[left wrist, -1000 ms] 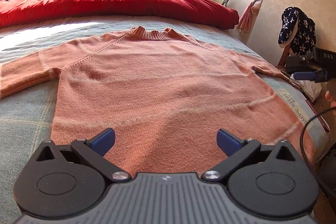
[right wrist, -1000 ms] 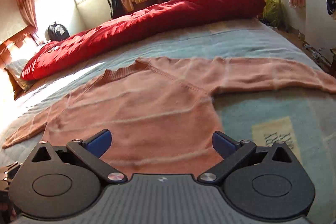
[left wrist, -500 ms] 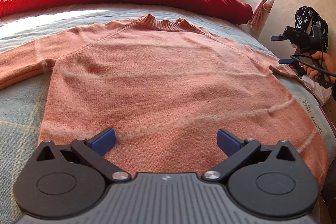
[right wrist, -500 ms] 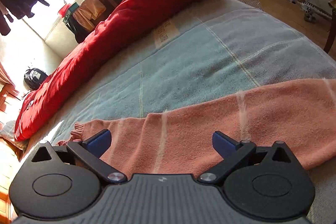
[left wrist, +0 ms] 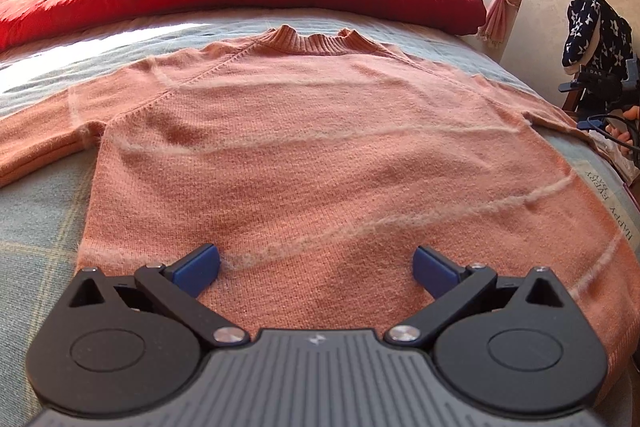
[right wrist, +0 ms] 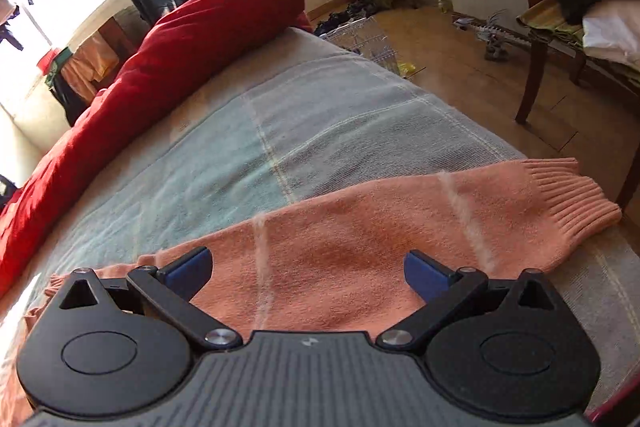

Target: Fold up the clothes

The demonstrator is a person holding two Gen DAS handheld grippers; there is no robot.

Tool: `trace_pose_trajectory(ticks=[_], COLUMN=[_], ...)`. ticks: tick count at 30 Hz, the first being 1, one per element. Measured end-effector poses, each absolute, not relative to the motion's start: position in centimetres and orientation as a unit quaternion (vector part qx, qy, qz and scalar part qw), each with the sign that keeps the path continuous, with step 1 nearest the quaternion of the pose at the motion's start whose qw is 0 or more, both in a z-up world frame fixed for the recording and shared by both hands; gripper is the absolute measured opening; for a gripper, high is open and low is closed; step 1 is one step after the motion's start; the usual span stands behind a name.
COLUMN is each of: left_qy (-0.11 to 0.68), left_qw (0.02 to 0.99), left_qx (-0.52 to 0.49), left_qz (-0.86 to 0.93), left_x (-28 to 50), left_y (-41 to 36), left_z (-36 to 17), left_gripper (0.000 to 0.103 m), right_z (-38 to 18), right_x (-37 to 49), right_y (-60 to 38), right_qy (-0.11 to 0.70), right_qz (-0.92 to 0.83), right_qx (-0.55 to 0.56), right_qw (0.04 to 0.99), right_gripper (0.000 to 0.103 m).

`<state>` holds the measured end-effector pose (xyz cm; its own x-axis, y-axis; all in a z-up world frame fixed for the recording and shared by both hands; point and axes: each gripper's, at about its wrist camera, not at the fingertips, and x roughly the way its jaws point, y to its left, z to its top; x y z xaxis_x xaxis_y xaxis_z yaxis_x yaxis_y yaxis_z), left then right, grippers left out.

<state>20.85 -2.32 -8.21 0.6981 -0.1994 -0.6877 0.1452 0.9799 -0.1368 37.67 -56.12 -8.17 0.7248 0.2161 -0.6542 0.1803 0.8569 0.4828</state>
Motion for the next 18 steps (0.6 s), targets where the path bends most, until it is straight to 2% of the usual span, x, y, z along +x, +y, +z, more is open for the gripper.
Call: trace_pose_trajectory(ticks=[5,10,13,18], left_qy=[0.382,0.382,0.381,0.383], left_qw=[0.919,0.918,0.919,0.919], left_qx=[-0.034,-0.045,-0.038,-0.031], left_qz=[-0.094,-0.098,-0.090,-0.088], left_x=[20.7,20.9,21.1,21.3], left_y=[-2.3,-1.8,-2.3,-2.4], left_z=[-8.1,-8.1,-8.2,-8.3], left_gripper=[0.102,0.102,0.102,0.102], right_z=[-9.7,-8.4,-7.6,-10.1], right_x=[38.4,37.9,39.2,41.0], right_y=[-56.2,-59.8,-60.1,-60.9], right_qy=[0.398,0.359,0.351,0.362], right_qz=[0.009,-0.040,0.000,0.003], right_qx=[0.221,0.265,0.277,0.308], right_qw=[0.890,0.894,0.894,0.880], right_gripper=[0.103,0.103,0.103,0.103])
